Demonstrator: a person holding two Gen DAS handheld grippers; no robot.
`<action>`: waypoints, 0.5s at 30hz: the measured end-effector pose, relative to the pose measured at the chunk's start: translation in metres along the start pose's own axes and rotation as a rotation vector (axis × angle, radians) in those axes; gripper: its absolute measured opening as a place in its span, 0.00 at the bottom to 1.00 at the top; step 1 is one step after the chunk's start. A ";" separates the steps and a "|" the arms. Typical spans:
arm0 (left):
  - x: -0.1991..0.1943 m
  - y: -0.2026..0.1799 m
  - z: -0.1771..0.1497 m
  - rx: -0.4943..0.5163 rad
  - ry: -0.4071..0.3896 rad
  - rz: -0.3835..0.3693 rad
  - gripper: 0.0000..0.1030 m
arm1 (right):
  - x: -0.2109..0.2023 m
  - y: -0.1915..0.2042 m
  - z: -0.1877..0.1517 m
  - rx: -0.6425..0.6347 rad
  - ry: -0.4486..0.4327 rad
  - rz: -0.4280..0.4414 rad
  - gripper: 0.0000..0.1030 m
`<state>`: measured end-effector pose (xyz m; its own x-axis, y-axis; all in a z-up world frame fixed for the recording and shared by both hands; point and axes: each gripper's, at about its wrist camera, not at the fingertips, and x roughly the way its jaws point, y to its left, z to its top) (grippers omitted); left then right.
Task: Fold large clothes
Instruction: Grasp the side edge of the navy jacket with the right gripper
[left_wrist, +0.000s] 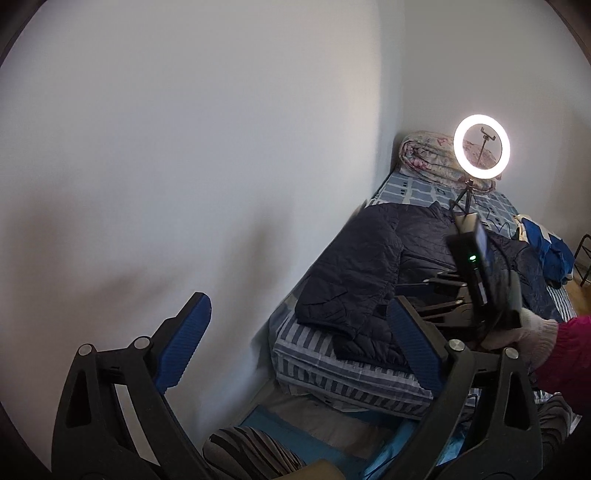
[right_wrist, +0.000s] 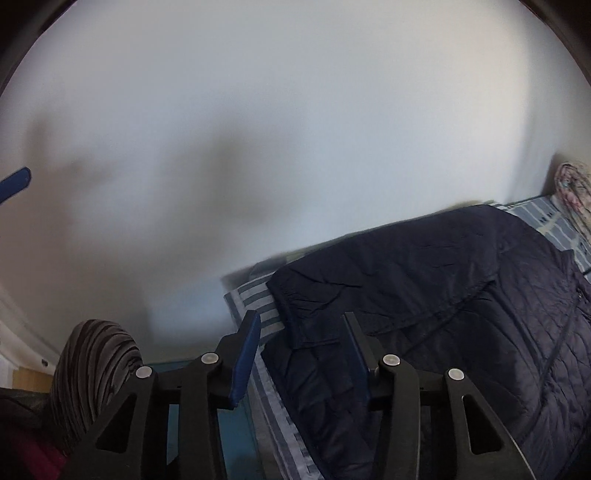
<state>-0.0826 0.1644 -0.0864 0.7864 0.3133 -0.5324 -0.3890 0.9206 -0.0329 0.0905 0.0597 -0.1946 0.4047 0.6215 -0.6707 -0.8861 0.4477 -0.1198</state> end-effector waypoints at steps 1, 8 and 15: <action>0.001 0.004 -0.001 -0.007 0.004 0.009 0.95 | 0.015 0.003 0.001 -0.020 0.025 0.009 0.45; 0.012 0.028 -0.007 -0.093 0.055 0.051 0.95 | 0.114 0.013 0.006 -0.099 0.174 0.031 0.45; 0.023 0.025 -0.007 -0.090 0.071 0.046 0.95 | 0.167 0.018 0.001 -0.129 0.271 -0.002 0.45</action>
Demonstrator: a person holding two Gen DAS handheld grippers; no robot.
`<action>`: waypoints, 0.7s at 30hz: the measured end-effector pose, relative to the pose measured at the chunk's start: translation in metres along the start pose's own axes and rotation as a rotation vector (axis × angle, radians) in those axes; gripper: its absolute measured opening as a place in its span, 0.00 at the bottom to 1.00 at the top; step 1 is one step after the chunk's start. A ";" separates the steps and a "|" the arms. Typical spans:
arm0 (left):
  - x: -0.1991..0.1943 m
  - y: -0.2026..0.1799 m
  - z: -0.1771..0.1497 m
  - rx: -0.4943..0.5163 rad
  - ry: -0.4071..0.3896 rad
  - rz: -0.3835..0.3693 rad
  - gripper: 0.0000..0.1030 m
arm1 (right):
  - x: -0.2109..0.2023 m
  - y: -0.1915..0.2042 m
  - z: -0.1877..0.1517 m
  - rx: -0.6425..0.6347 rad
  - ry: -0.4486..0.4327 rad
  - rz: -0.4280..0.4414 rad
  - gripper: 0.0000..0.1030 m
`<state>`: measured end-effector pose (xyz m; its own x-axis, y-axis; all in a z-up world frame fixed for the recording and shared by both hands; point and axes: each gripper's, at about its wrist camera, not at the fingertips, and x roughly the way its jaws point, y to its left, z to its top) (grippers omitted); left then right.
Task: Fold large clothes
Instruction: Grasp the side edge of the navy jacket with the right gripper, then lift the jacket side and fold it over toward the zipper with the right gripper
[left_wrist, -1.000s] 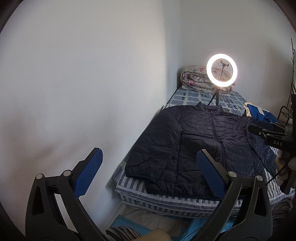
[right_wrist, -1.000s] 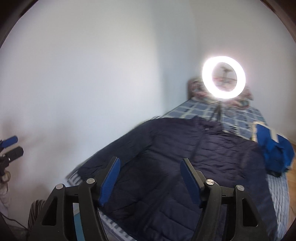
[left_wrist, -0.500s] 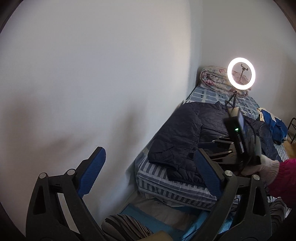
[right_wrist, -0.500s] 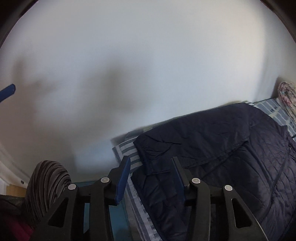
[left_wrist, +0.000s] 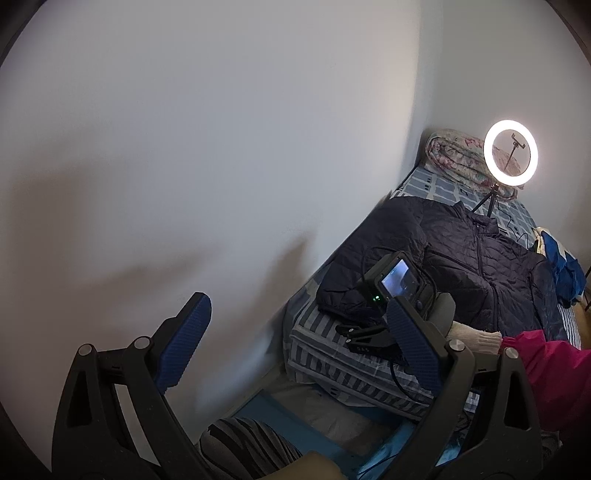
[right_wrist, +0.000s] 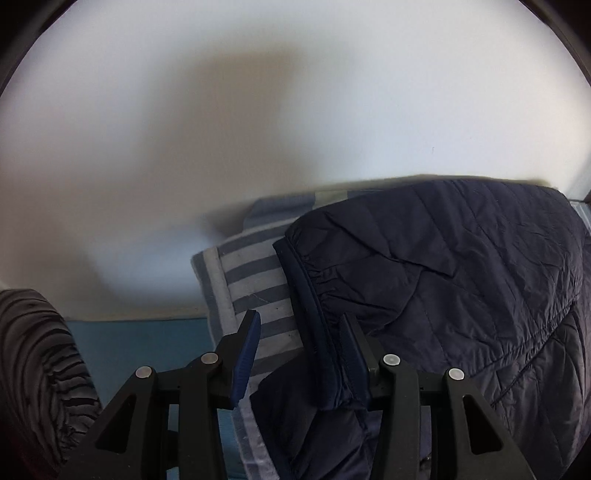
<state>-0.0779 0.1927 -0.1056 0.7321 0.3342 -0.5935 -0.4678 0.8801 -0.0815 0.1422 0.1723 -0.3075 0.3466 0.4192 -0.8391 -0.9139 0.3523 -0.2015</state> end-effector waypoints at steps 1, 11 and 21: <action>0.002 -0.002 0.000 0.002 0.002 -0.005 0.95 | 0.004 0.003 0.000 -0.017 0.007 -0.016 0.45; 0.018 -0.017 0.008 0.029 -0.001 -0.021 0.95 | -0.018 -0.020 0.007 0.088 -0.085 0.038 0.01; 0.050 -0.074 0.032 0.128 -0.039 -0.097 0.95 | -0.113 -0.144 -0.007 0.446 -0.356 0.085 0.00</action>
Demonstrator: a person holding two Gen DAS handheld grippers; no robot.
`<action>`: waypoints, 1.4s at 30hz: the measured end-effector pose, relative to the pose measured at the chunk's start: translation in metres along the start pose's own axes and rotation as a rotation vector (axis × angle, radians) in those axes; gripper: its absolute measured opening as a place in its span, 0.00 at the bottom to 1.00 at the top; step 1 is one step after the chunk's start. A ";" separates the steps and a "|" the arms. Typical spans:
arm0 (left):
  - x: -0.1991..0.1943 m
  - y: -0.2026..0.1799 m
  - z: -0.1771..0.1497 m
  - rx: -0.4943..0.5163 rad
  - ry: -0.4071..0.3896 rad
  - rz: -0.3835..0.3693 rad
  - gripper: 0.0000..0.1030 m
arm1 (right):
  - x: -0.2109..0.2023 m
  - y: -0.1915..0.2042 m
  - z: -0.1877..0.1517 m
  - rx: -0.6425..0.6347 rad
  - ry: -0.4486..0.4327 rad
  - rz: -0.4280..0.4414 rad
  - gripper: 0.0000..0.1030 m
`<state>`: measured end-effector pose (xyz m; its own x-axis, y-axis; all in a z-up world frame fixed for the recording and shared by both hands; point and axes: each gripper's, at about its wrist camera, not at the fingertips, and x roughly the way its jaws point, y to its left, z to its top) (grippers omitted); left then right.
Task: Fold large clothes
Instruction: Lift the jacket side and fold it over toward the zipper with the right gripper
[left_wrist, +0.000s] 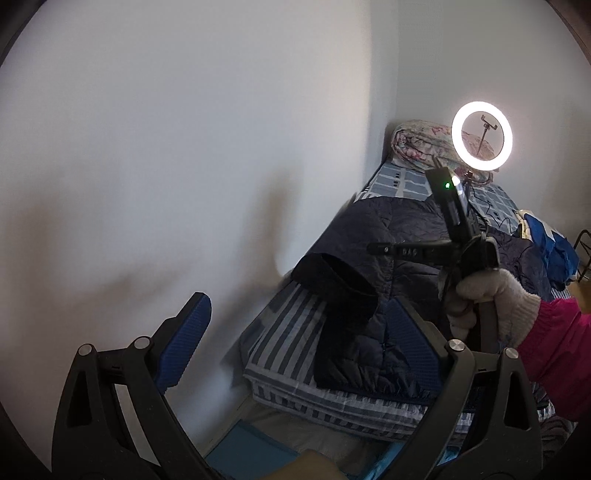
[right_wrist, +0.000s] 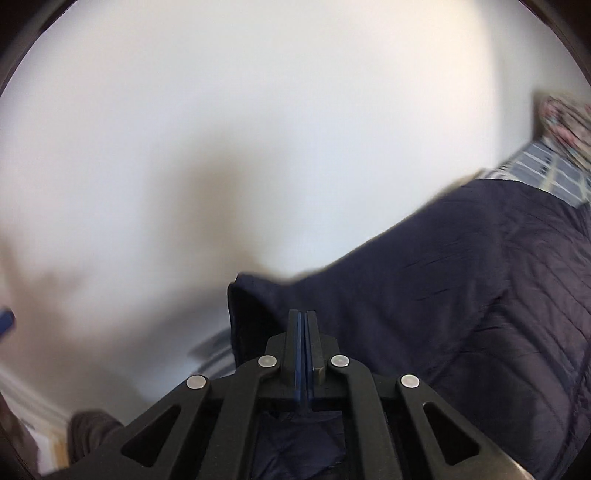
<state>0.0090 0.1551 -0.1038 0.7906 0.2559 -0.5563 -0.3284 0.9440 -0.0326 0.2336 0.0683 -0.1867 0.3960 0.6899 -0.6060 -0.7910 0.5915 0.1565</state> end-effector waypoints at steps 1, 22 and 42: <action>0.006 -0.008 0.005 0.014 -0.010 -0.011 0.95 | -0.010 -0.017 0.004 0.044 -0.030 -0.008 0.00; -0.012 0.041 0.008 -0.057 -0.062 0.126 0.95 | 0.027 0.025 -0.035 -0.294 0.255 0.056 0.56; -0.034 0.090 -0.018 -0.131 -0.048 0.174 0.95 | 0.157 0.113 -0.088 -0.563 0.518 -0.046 0.24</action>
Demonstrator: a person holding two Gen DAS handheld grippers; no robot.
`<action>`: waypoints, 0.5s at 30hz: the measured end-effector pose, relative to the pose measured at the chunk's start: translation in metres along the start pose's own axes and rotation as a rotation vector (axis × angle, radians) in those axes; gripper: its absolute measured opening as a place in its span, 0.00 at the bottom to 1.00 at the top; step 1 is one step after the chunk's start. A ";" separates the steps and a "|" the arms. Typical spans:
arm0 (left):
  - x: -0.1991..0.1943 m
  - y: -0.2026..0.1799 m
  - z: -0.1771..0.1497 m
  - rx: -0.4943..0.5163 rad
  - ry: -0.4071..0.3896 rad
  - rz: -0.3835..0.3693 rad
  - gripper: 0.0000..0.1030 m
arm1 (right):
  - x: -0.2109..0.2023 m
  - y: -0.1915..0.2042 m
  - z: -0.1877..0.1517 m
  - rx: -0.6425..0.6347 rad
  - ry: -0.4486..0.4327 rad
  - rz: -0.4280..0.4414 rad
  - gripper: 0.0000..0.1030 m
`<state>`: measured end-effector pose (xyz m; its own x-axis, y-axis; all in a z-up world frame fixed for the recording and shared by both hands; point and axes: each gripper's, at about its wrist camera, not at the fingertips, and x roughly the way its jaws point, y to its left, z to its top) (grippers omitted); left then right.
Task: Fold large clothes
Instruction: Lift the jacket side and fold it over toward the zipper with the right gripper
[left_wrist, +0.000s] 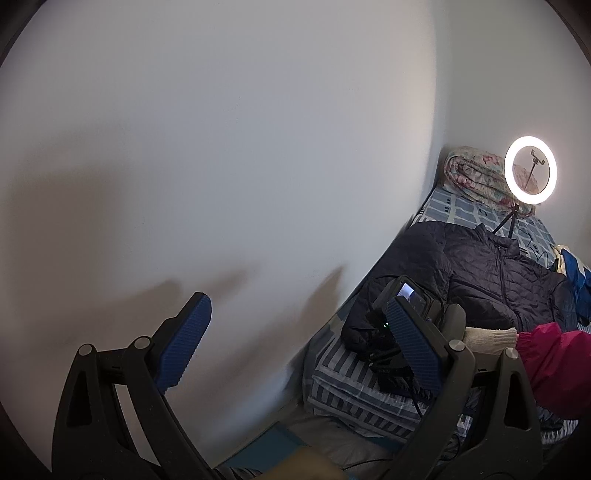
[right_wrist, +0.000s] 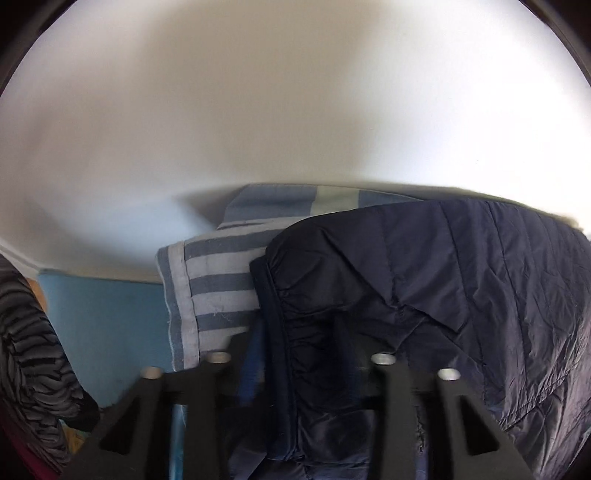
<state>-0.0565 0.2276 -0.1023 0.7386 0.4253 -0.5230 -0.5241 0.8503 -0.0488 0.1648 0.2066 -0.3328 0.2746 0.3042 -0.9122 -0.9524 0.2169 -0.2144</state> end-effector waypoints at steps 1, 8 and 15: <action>0.001 -0.001 0.000 0.001 0.001 -0.002 0.95 | -0.002 -0.003 0.000 0.008 -0.003 -0.006 0.12; 0.013 -0.024 0.004 0.021 0.003 -0.041 0.95 | -0.056 -0.059 -0.013 0.255 -0.190 0.101 0.05; 0.039 -0.090 0.016 0.091 -0.015 -0.153 0.95 | -0.134 -0.149 -0.053 0.492 -0.406 0.097 0.05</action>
<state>0.0261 0.1723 -0.1047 0.8133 0.2924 -0.5030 -0.3646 0.9299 -0.0491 0.2632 0.0846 -0.1970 0.3109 0.6496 -0.6938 -0.8298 0.5415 0.1352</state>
